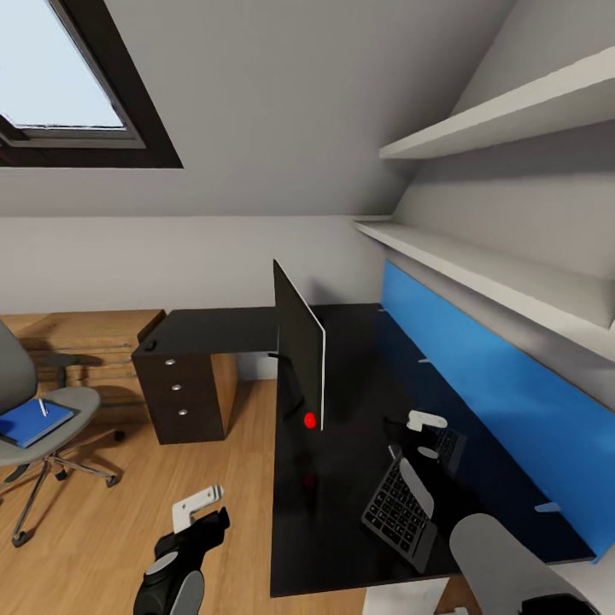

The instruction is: In the bedroom, organize the workspace by keeping the computer under the desk, ensuring the monitor is on the desk, placing the keyboard on the desk next to the monitor, placing the mouse on the desk next to the keyboard, moving the folder from the swivel chair onto the desk next to the mouse, stacking the notebook on top of the folder with the pen on top of the notebook, and positioning the swivel chair next to the desk.

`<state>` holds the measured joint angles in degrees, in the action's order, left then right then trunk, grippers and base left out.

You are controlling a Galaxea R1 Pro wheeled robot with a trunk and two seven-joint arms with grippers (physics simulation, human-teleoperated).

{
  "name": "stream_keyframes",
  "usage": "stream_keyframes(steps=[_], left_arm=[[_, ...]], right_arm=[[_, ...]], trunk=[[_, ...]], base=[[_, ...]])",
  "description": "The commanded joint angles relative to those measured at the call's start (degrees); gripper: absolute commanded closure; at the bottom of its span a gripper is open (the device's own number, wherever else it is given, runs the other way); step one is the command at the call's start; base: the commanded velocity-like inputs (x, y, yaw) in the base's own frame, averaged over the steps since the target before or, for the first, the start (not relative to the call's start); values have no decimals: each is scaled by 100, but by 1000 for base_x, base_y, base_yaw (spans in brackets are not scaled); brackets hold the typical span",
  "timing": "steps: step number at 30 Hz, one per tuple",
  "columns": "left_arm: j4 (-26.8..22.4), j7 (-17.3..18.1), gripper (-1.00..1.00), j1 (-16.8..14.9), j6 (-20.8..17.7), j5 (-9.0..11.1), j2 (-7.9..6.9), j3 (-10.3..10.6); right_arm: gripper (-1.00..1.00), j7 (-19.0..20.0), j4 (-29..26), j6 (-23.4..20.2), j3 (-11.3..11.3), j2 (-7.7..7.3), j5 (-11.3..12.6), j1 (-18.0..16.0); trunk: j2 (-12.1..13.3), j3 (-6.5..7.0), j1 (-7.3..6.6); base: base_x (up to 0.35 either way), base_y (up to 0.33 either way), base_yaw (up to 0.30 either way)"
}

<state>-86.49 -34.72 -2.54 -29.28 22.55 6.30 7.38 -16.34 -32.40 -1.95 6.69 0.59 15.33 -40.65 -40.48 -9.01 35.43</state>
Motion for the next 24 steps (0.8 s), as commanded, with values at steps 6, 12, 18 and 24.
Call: stream_keyframes(steps=[6,12,18,24], left_arm=[[-63,-37,-100,-3,-6,49,-5,17],[-76,-32,-100,-5,-7,48,-6,27],[-78,-32,-100,-3,-6,48,-6,34],[-79,-34,-100,-3,-5,43,-6,44]], right_arm=[[-100,-50,488,-24,43,2,32,-19],[-100,-53,842,-27,43,2,34,-46],[-100,-54,1112,-25,43,-4,29,-73],[-100,-60,1195,-32,43,-6,24,-100]], trunk=[[-8,-10,2],[-8,-10,2],[-8,-10,2],[-8,-10,2]], base=[[35,0,0],[236,0,0],[284,0,0],[142,0,0]])
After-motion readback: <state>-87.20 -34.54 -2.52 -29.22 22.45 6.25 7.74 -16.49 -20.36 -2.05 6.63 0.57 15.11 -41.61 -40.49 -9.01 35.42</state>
